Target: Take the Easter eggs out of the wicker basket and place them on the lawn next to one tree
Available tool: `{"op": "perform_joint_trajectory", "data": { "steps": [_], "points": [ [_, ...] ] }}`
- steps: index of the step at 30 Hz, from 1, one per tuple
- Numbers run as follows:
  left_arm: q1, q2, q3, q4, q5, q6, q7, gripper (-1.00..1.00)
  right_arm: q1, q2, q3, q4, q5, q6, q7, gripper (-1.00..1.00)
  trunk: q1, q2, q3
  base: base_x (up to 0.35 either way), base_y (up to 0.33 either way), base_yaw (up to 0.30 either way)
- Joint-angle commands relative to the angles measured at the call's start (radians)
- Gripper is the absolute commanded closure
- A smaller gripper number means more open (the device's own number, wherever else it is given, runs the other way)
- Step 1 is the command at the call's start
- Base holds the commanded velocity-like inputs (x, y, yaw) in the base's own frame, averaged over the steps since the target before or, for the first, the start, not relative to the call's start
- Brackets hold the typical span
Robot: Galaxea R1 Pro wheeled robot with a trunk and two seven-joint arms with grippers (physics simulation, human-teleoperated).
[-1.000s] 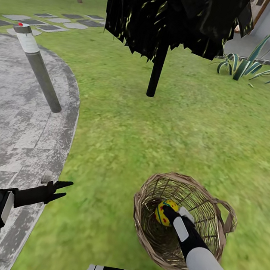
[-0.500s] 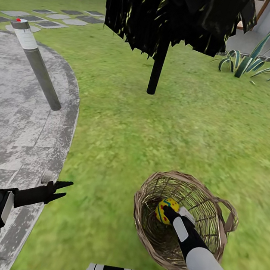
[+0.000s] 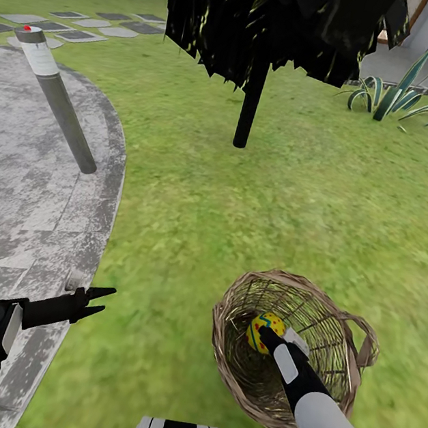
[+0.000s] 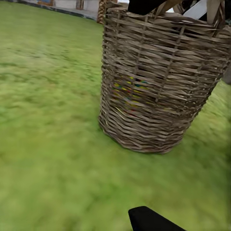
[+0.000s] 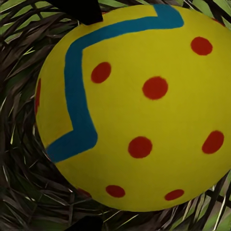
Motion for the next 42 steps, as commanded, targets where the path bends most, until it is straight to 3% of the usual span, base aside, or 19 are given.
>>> {"op": "perform_joint_trajectory", "data": {
  "steps": [1,42],
  "points": [
    [-0.001,-0.001,0.004,0.000,-0.011,0.008,-0.010,-1.00,0.000,0.001,-0.001,-0.003,-0.009,0.004,-0.005,-1.00,0.000,0.000,-0.001,0.000,0.000,0.000],
    [-0.001,0.001,0.005,0.000,-0.011,0.008,-0.011,-1.00,0.001,0.011,0.009,-0.006,-0.003,-0.001,0.006,-1.00,0.002,-0.001,-0.020,0.000,0.000,0.000]
  ]
}}
